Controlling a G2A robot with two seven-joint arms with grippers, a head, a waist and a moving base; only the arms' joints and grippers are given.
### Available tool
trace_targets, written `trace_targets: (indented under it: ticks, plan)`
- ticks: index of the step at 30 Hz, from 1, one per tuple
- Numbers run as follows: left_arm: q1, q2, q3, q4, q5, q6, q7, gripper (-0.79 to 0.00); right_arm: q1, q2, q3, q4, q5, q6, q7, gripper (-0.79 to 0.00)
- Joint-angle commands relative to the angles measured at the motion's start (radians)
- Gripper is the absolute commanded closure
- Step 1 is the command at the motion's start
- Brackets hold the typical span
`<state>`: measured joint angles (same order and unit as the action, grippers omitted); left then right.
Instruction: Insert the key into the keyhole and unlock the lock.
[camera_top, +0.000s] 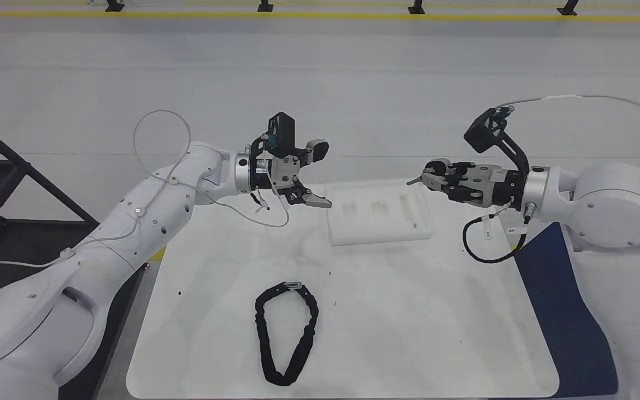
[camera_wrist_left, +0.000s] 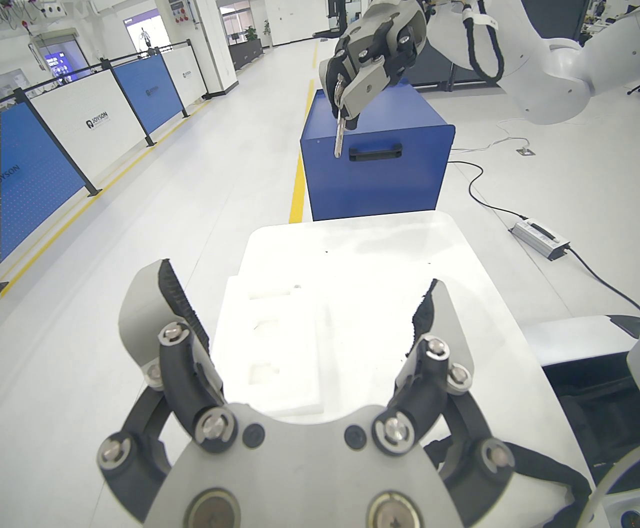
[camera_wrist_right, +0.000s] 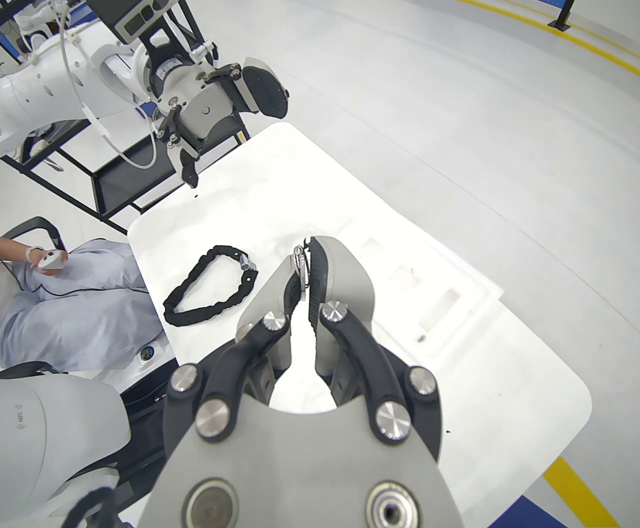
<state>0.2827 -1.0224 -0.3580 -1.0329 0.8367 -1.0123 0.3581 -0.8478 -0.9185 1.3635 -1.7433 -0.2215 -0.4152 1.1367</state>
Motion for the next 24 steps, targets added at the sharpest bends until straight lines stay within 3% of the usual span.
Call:
trace_targets:
  ticks: [1, 12, 18, 24]
  plan:
    - [0.000, 0.000, 0.000, 0.000, 0.000, 0.000, 0.000, -0.785, 0.000, 0.000, 0.000, 0.000, -0.001, 0.000, 0.001, 0.000]
    - [0.000, 0.000, 0.000, 0.000, 0.000, 0.000, 0.000, -0.785, 0.000, 0.000, 0.000, 0.000, -0.001, 0.000, 0.001, 0.000]
    - [0.057, 0.002, 0.002, 0.048, 0.017, 0.039, -0.170, -0.785, 0.000, 0.000, 0.000, 0.000, -0.001, 0.000, 0.001, 0.000]
    - [0.127, -0.011, 0.003, 0.100, -0.008, 0.003, -0.195, -0.785, 0.000, 0.000, 0.000, 0.000, -0.001, 0.000, 0.001, 0.000]
